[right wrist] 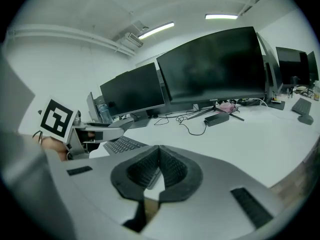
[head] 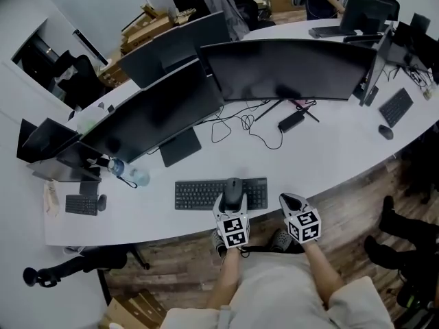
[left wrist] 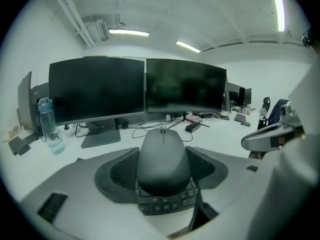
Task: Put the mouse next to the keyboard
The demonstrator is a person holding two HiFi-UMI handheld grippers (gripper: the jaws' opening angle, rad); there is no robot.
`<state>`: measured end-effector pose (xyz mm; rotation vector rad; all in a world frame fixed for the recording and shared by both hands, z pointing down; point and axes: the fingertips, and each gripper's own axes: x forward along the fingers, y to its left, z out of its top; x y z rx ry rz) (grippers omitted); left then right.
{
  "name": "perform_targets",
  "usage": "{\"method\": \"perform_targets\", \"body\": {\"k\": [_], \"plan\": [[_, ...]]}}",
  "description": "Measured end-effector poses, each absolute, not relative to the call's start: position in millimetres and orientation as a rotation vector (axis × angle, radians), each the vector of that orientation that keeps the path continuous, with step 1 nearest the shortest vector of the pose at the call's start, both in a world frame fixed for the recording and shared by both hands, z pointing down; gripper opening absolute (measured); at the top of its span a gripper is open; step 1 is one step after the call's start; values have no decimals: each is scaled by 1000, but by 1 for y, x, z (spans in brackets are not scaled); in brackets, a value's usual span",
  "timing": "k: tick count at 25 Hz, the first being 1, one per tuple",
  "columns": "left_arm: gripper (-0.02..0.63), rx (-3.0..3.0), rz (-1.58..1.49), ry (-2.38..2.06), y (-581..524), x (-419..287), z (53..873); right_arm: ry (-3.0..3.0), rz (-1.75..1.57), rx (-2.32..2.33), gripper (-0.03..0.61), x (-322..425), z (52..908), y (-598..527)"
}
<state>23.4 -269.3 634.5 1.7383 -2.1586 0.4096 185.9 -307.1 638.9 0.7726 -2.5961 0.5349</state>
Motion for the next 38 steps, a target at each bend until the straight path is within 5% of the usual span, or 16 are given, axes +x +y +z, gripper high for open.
{"method": "perform_targets", "body": {"k": [15,38], "plan": [[299,1801,445,-1994,-322,136,668,-2600,570,818,5,256,633,-320],[299,1461,432,-1855,-351,174,768,-2543,617,911,5,297,644,-327]]}}
